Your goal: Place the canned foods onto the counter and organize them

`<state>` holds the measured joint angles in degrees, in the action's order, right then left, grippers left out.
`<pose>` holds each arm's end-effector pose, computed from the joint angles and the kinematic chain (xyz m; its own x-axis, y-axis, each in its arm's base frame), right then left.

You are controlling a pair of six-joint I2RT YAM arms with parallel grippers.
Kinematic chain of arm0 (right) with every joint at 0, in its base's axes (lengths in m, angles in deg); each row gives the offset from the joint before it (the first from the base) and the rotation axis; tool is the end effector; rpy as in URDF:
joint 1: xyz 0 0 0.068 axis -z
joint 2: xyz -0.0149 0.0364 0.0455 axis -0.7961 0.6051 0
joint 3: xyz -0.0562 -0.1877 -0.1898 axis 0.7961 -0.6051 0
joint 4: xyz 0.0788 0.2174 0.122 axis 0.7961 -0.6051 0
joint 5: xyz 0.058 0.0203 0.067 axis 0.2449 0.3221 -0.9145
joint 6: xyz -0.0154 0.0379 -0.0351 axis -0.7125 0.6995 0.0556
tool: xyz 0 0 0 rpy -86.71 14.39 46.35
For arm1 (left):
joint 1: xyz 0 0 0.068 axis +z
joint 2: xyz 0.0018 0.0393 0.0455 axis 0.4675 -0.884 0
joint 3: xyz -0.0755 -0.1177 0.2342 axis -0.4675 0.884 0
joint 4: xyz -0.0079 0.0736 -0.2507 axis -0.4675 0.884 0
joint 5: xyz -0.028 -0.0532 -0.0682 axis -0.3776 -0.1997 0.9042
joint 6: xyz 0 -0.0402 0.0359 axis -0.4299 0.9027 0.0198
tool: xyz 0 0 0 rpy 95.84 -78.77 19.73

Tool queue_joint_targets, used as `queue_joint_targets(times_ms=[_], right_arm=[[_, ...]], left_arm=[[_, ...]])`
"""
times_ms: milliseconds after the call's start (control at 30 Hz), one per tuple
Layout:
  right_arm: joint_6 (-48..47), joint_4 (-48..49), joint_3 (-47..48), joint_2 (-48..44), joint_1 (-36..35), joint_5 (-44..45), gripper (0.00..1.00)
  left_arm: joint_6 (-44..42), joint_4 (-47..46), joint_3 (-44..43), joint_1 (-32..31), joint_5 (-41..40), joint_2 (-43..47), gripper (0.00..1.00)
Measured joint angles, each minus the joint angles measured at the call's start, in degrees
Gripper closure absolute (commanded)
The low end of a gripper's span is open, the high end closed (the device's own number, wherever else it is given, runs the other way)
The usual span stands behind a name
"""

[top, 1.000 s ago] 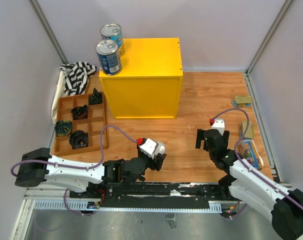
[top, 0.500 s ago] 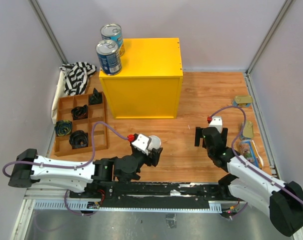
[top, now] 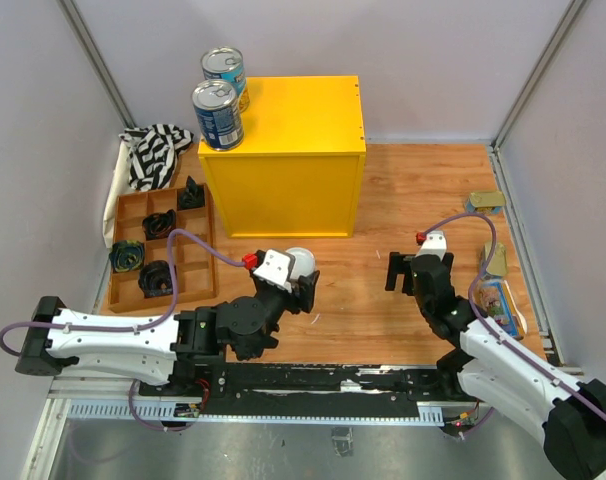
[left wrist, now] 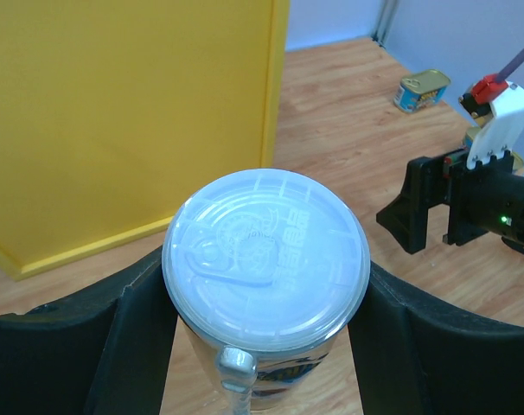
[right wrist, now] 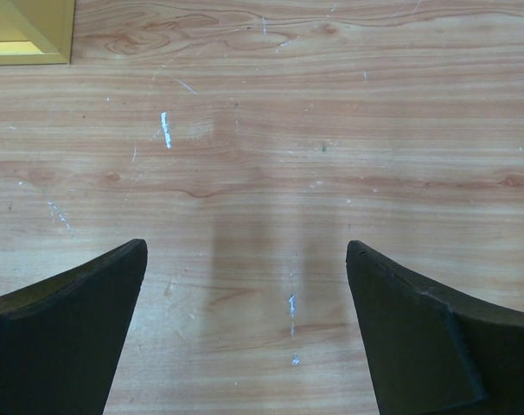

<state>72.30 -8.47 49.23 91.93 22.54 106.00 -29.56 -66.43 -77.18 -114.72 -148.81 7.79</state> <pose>0.1594 0.0762 0.1943 -0.4233 0.1217 -0.8978 -0.0018 0.9908 0.1352 0.0428 -0.2085 0.3291 -0.0545 -0.0507 -0.9972 0.4251 0.9025 -0.0691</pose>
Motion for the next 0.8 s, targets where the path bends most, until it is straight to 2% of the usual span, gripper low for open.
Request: queue_joint_targets(times_ms=[500,800], right_arm=[[0.0,1.4,0.0,3.2,0.0,-3.0,0.02],[0.0,1.5,0.0,2.4,0.0,-3.0,0.02]], left_arm=[[-8.6,2.1,-10.1,0.1,-4.9,-1.0,1.0],[-13.2,2.6,-17.4,3.1,-6.0,-1.0,1.0]])
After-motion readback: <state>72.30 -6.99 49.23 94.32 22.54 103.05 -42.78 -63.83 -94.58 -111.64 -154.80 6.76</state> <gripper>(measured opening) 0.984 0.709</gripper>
